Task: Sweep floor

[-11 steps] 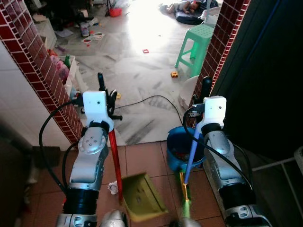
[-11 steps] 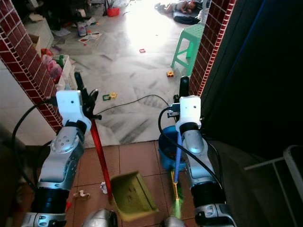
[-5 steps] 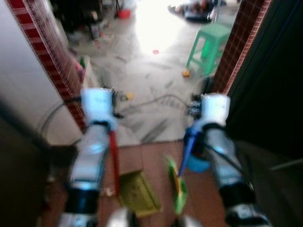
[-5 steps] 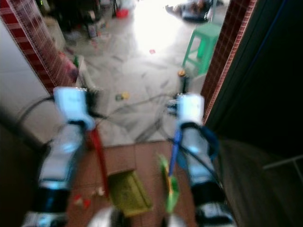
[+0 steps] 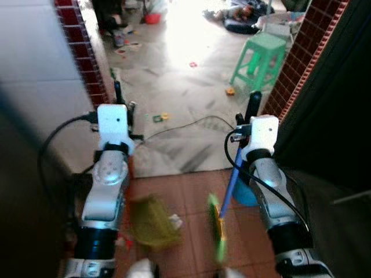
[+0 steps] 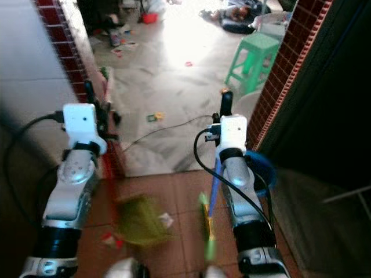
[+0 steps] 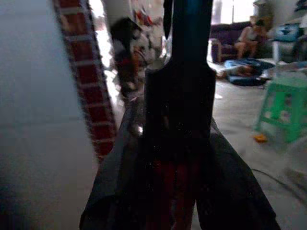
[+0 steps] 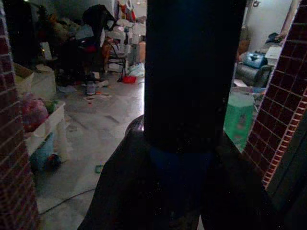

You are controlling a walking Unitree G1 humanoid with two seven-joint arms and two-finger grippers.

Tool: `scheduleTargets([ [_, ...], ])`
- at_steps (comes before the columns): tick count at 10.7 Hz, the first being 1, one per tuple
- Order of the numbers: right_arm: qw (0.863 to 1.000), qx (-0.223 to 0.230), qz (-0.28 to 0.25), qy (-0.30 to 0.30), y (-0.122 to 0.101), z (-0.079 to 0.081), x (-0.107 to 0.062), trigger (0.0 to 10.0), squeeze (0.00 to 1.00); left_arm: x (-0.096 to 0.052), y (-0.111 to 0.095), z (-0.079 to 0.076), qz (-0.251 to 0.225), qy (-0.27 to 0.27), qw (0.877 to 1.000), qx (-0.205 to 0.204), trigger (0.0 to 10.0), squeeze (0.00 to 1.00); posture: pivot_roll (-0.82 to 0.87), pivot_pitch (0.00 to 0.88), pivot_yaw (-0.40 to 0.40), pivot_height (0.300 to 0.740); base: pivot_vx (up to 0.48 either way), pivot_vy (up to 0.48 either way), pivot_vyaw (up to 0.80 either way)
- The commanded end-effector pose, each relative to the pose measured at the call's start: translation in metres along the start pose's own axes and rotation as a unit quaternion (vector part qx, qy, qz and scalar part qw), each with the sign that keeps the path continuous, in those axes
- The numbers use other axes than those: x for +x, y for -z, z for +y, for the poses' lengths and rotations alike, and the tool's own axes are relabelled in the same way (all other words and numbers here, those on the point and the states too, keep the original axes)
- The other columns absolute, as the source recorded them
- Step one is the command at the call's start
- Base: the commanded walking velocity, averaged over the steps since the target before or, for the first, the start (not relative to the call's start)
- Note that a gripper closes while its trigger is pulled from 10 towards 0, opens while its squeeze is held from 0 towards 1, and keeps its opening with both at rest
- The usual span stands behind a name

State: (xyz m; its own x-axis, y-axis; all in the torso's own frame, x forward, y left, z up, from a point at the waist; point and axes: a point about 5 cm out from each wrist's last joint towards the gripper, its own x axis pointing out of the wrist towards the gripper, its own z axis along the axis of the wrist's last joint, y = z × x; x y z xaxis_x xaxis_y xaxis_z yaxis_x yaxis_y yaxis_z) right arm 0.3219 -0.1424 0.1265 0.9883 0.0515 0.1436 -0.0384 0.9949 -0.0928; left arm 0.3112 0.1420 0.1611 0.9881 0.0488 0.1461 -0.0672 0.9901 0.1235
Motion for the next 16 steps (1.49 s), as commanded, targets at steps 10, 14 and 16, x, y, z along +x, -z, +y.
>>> scheduleTargets([
  [10, 0.996, 0.007, -0.057, -0.062, -0.027, 0.007, 0.0, 10.0, 0.0, 0.028, 0.029, -0.014, -0.082, -0.015, 0.991, 0.105, 10.0, 0.0, -0.07, 0.118, 0.003, 0.74, 0.0, 0.0, 0.0],
  [14, 0.994, 0.04, -0.067, -0.081, -0.038, 0.003, -0.001, 10.0, 0.0, 0.01, 0.058, -0.047, -0.053, 0.016, 0.993, 0.108, 10.0, 0.0, -0.11, 0.136, 0.005, 0.74, 0.0, 0.0, 0.0],
  [16, 0.991, 0.054, -0.072, -0.1, -0.042, 0.005, -0.001, 10.0, 0.0, 0.001, 0.071, -0.063, -0.032, 0.038, 0.995, 0.086, 10.0, 0.0, -0.1, 0.135, -0.001, 0.74, 0.0, 0.0, 0.0],
])
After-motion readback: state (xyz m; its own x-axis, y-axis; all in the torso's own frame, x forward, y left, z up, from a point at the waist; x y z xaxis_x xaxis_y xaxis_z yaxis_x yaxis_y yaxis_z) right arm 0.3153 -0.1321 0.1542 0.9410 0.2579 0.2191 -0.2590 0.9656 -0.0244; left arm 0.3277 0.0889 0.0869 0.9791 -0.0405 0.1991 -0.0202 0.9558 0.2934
